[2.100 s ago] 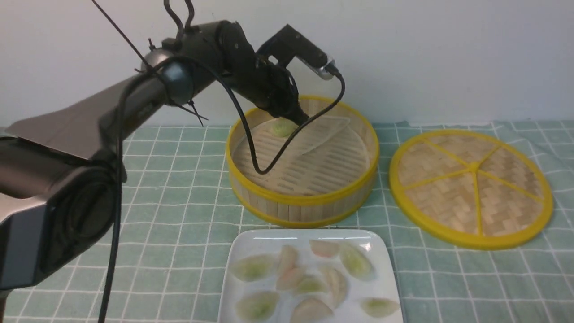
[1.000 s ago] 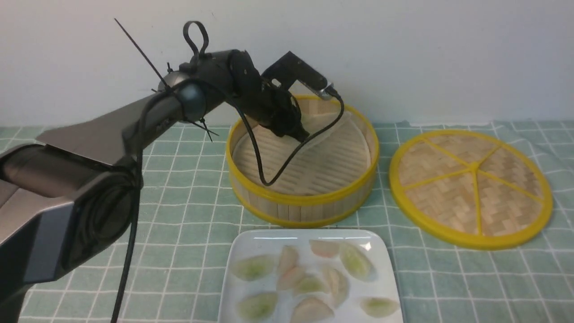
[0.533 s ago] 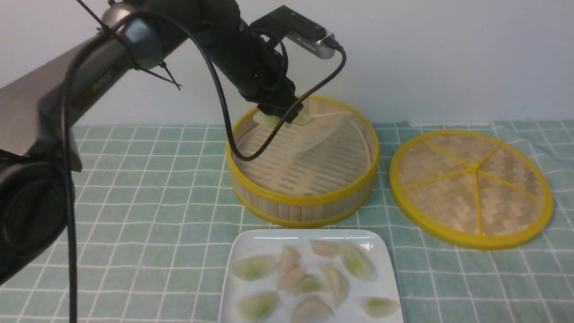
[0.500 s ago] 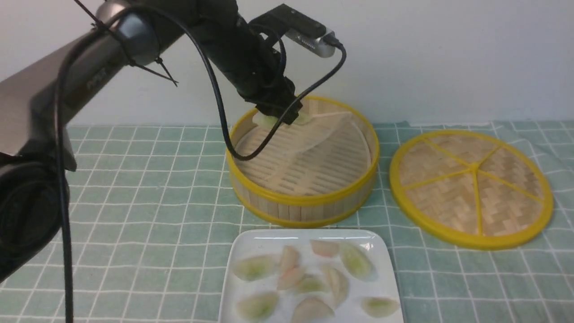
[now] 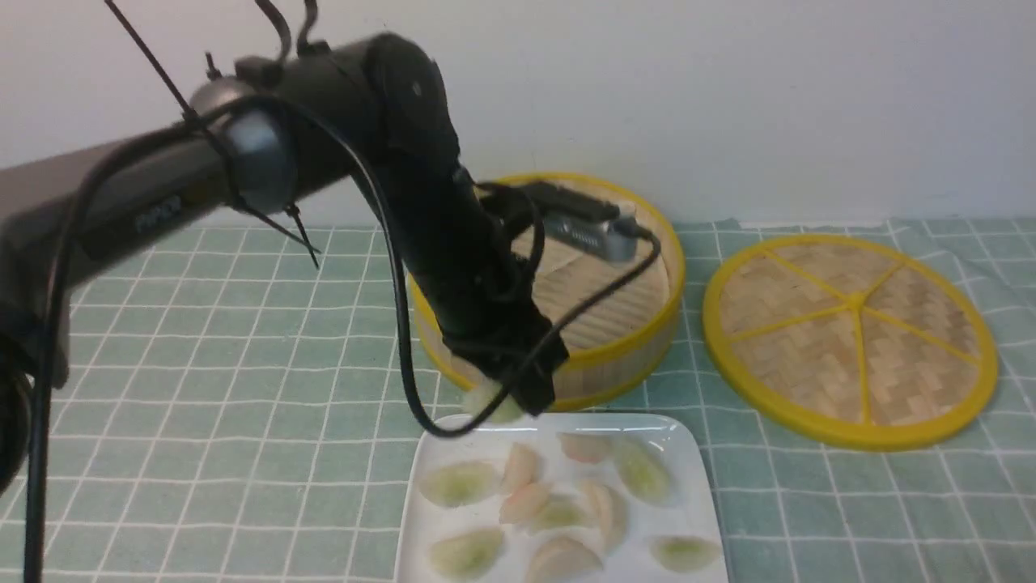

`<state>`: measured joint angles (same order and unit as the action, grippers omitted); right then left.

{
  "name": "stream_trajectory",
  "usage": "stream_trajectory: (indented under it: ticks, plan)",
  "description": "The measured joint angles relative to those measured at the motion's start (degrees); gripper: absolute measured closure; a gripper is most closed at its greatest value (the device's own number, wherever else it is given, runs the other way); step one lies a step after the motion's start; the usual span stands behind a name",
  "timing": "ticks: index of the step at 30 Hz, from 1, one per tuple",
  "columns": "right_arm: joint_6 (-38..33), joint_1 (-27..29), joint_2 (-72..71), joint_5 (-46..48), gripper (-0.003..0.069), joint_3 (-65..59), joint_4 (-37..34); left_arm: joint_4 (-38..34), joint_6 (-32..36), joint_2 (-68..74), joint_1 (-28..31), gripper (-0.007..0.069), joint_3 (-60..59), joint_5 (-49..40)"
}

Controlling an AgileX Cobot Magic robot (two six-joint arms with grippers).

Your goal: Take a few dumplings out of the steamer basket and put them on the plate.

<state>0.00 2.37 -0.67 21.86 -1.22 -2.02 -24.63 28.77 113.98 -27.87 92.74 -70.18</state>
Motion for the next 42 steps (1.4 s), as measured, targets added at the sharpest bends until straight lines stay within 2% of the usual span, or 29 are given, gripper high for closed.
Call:
stream_trajectory:
  ticks: [8, 15, 17, 19, 24, 27, 29, 31, 33, 35, 36, 39, 42]
  plan:
    - [0.0, 0.0, 0.0, 0.0, 0.0673, 0.0, 0.0, 2.0, -0.6, 1.3, -5.3, 0.0459, -4.9, 0.4]
    - [0.0, 0.0, 0.0, 0.0, 0.0673, 0.0, 0.0, 2.4, -3.9, 1.4, -6.2, 0.0446, -4.9, 0.6]
    - [0.0, 0.0, 0.0, 0.0, 0.0673, 0.0, 0.0, 2.9, -4.3, 1.4, -6.2, 0.0410, -4.9, 0.6]
    - [0.0, 0.0, 0.0, 0.0, 0.0673, 0.0, 0.0, 3.3, -4.7, 1.4, -6.2, 0.0317, -4.9, 0.6]
    - [0.0, 0.0, 0.0, 0.0, 0.0673, 0.0, 0.0, 3.7, -4.8, 1.4, -6.2, 0.0169, -4.9, 0.6]
    - [0.0, 0.0, 0.0, 0.0, 0.0673, 0.0, 0.0, 3.9, -5.6, 1.4, -6.2, 0.0156, -4.1, 0.6]
    - [0.0, 0.0, 0.0, 0.0, 0.0673, 0.0, 0.0, 4.1, -6.7, 1.4, -6.2, 0.0174, -3.0, 0.5]
    - [0.0, 0.0, 0.0, 0.0, 0.0673, 0.0, 0.0, 4.3, -8.7, 0.6, -6.1, 0.0253, -0.6, 0.6]
    - [0.0, 0.0, 0.0, 0.0, 0.0673, 0.0, 0.0, 4.3, -9.6, -1.8, -5.8, 0.0373, 1.2, 0.6]
    - [0.0, 0.0, 0.0, 0.0, 0.0673, 0.0, 0.0, 4.4, -10.1, -6.5, -5.4, 0.0526, 2.1, 0.6]
    - [0.0, 0.0, 0.0, 0.0, 0.0673, 0.0, 0.0, 4.4, -10.3, -9.2, -5.3, 0.0570, 2.2, 0.6]
    - [0.0, 0.0, 0.0, 0.0, 0.0673, 0.0, 0.0, 4.4, -11.2, -17.6, -4.7, 0.0622, 1.6, 1.0]
    - [0.0, 0.0, 0.0, 0.0, 0.0673, 0.0, 0.0, 4.4, -11.6, -26.9, -4.7, 0.0631, -1.8, 6.5]
